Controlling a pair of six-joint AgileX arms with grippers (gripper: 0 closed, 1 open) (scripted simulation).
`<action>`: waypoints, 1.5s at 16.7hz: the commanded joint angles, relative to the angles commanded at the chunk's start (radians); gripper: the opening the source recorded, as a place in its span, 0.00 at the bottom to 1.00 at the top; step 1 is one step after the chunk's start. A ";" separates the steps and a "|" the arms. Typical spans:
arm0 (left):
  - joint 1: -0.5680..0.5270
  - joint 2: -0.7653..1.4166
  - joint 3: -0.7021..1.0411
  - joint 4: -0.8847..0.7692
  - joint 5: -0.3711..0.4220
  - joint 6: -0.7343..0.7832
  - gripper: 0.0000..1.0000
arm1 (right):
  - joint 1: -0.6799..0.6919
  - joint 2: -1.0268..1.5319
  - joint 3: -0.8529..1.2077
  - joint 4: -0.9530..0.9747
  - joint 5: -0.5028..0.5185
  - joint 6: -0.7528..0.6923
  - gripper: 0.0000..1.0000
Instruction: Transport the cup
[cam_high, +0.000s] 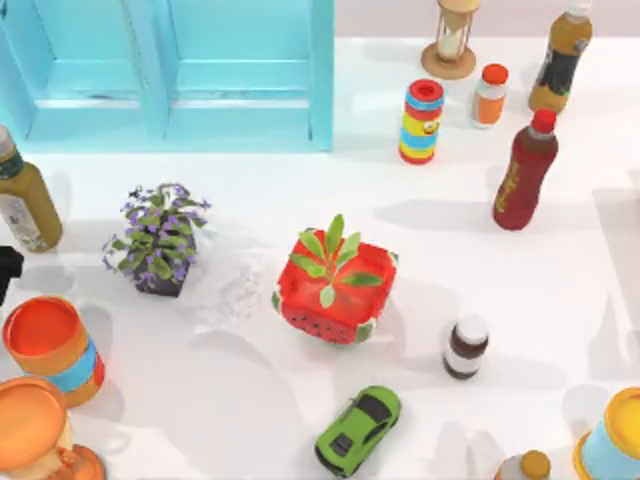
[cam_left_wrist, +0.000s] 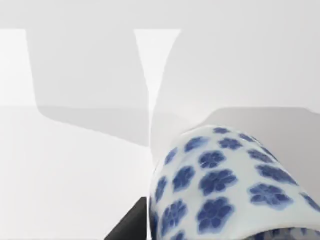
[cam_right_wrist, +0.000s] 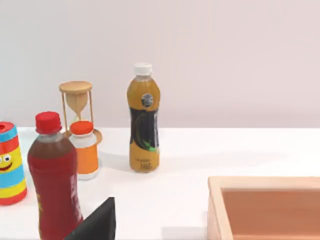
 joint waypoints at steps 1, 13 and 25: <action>0.000 0.000 0.000 0.000 0.000 0.000 0.55 | 0.000 0.000 0.000 0.000 0.000 0.000 1.00; 0.000 0.000 0.000 0.000 0.000 0.000 0.00 | 0.000 0.000 0.000 0.000 0.000 0.000 1.00; 0.218 0.118 0.305 -0.192 -0.004 0.217 0.00 | 0.000 0.000 0.000 0.000 0.000 0.000 1.00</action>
